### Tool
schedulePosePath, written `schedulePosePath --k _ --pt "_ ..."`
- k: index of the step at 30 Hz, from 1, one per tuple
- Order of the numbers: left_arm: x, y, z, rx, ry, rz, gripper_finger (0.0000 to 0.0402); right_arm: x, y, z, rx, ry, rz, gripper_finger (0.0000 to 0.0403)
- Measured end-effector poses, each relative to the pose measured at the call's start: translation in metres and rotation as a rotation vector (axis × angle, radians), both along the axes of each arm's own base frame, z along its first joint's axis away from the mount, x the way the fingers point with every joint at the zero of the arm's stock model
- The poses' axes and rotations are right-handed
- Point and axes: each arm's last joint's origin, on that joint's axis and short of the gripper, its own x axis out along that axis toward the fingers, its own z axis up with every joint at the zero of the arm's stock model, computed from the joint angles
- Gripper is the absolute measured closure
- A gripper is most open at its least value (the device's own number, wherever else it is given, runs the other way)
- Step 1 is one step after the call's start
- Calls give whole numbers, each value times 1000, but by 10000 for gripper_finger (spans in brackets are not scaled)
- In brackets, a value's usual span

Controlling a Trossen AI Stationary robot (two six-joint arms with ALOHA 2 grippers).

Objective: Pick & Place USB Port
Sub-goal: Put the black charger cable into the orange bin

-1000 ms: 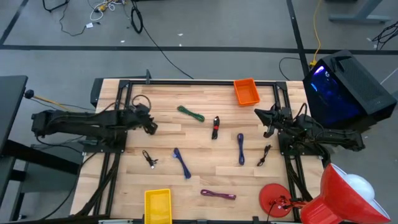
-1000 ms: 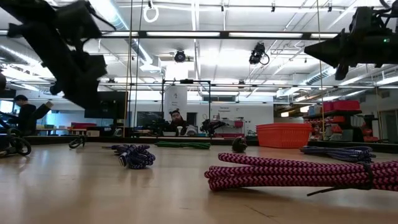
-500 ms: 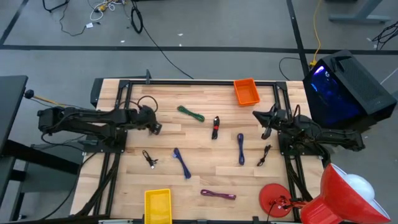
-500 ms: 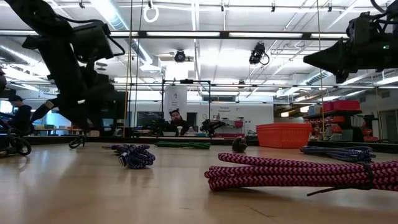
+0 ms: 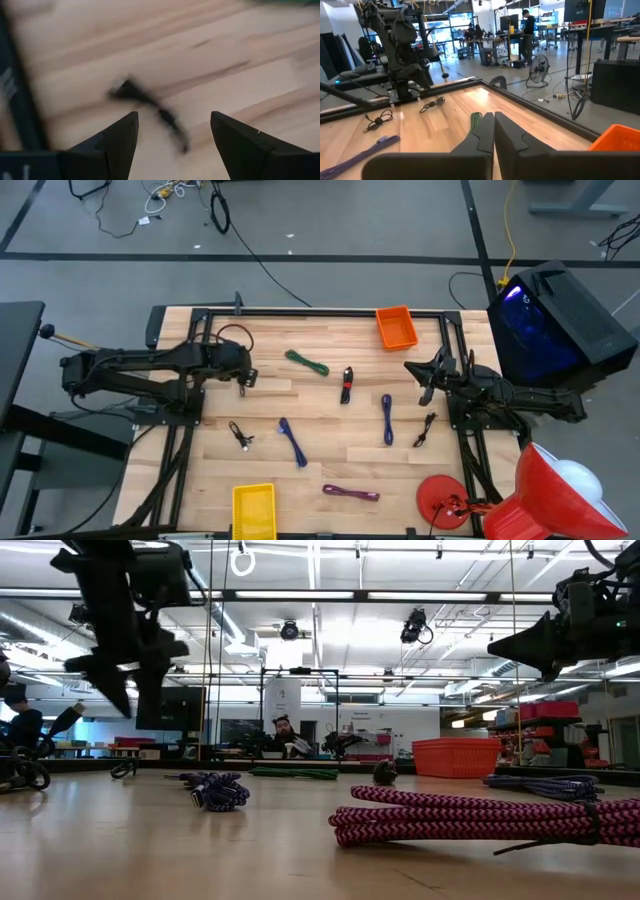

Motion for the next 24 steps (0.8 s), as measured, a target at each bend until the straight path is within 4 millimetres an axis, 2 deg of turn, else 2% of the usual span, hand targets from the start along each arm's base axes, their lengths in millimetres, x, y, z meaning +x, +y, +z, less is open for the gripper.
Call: schedulePosePath --k 5,12,24 --pt "-8 -8 -10 -59 33 101 149 0 0 0 -6 2 0 387" --pt "-4 -13 -20 -75 -48 155 149 0 0 0 -9 3 0 387" --pt "-1 -18 -23 -83 -98 258 149 0 1 0 -32 14 27 387"
